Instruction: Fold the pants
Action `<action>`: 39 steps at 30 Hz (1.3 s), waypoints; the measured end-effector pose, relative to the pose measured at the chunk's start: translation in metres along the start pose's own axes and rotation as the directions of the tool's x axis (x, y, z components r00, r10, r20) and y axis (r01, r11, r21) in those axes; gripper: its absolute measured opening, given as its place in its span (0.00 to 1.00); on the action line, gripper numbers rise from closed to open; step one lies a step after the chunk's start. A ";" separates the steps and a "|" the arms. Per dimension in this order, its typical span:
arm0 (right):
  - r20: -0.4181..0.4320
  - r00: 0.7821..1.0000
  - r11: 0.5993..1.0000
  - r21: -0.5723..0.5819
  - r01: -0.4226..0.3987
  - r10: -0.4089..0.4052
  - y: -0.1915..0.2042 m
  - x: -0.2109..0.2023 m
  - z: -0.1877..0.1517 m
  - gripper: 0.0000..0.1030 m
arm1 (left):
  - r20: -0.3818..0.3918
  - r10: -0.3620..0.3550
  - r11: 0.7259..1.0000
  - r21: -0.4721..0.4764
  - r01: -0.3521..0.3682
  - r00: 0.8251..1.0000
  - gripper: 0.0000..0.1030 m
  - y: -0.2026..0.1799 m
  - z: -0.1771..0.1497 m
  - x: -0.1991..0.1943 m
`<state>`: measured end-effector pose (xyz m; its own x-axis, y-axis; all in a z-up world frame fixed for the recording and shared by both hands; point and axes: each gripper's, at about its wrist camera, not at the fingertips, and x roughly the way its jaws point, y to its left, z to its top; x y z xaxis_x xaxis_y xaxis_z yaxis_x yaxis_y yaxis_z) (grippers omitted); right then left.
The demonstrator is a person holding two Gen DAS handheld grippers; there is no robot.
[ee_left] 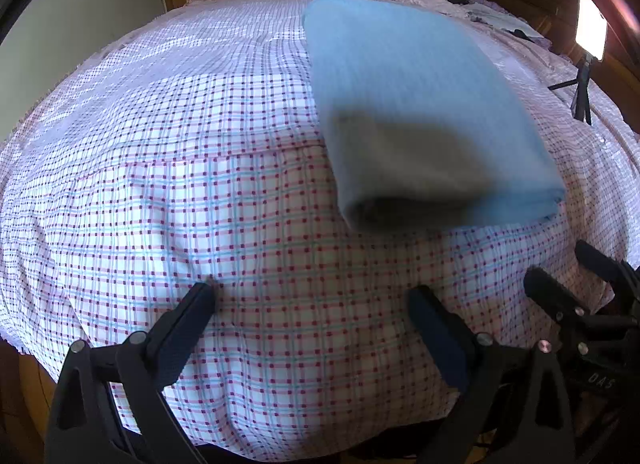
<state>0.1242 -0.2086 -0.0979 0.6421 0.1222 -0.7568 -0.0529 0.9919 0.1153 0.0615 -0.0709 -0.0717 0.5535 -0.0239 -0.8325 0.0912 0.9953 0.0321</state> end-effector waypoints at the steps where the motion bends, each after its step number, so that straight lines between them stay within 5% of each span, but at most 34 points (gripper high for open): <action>1: 0.000 1.000 1.000 0.000 0.000 0.000 0.000 0.000 0.000 0.95 | 0.000 0.000 1.000 0.000 0.000 1.000 0.97 0.000 -0.001 0.000; 39: 0.001 1.000 1.000 0.000 0.001 -0.001 0.001 -0.001 0.000 0.95 | -0.006 0.004 1.000 -0.002 -0.004 1.000 0.97 0.001 -0.009 0.001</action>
<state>0.1236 -0.2080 -0.0972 0.6428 0.1212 -0.7564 -0.0524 0.9921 0.1144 0.0549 -0.0687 -0.0774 0.5488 -0.0195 -0.8357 0.0877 0.9956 0.0344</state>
